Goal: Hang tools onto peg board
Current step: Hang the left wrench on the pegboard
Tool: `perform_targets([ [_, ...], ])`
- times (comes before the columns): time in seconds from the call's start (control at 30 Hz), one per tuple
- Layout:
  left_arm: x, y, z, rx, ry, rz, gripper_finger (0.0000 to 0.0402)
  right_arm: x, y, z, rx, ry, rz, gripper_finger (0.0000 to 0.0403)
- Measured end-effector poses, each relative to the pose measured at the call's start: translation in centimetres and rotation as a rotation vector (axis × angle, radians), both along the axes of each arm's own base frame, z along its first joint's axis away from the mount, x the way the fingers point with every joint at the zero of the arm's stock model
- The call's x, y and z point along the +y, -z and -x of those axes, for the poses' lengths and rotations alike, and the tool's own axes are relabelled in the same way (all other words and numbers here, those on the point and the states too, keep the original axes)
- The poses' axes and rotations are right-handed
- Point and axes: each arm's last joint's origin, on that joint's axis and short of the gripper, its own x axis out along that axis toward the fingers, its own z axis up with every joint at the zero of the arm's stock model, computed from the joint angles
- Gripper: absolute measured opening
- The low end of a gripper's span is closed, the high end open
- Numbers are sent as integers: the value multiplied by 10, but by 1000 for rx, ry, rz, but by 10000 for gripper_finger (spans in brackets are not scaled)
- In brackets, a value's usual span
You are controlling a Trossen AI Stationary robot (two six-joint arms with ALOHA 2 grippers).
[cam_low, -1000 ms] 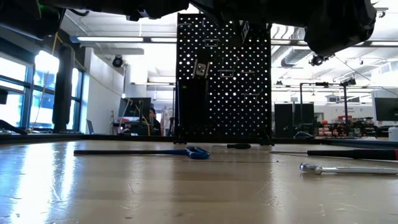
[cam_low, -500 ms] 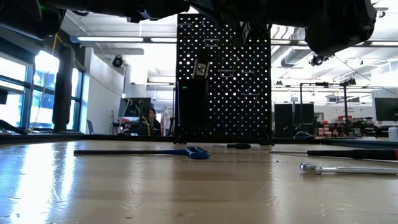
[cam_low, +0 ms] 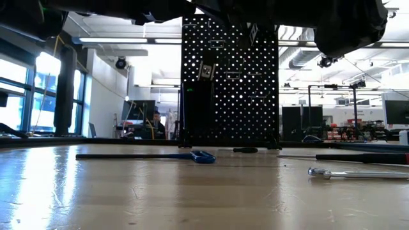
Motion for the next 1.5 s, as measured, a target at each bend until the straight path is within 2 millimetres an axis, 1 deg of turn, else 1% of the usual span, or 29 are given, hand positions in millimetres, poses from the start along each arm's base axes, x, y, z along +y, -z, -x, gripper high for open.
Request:
perform_targets([
  [0.1, 0, 1, 0, 16, -3, -16, 117, 0, 0, 0, 7, 5, 14, 9],
  [0.37, 0, 1, 0, 45, -13, -59, 123, 0, 0, 0, 12, 11, 18, 5],
  [0.67, -1, 2, 0, 53, -9, -63, 125, 2, 1, 0, 18, 15, 18, 5],
  [0.83, -2, 3, 0, 83, 6, -38, 126, 4, 2, 1, 41, 30, 31, 5],
  [0.97, -1, 0, 1, 99, 63, 13, 127, 7, 2, 2, 50, 35, 42, 5],
  [1.23, 15, -14, 4, 140, 227, 145, 134, 8, -1, 3, 55, 44, 47, 5],
  [1.5, 29, -19, 1, 126, 314, 228, 115, 9, -1, 3, 55, 34, 49, 5],
])
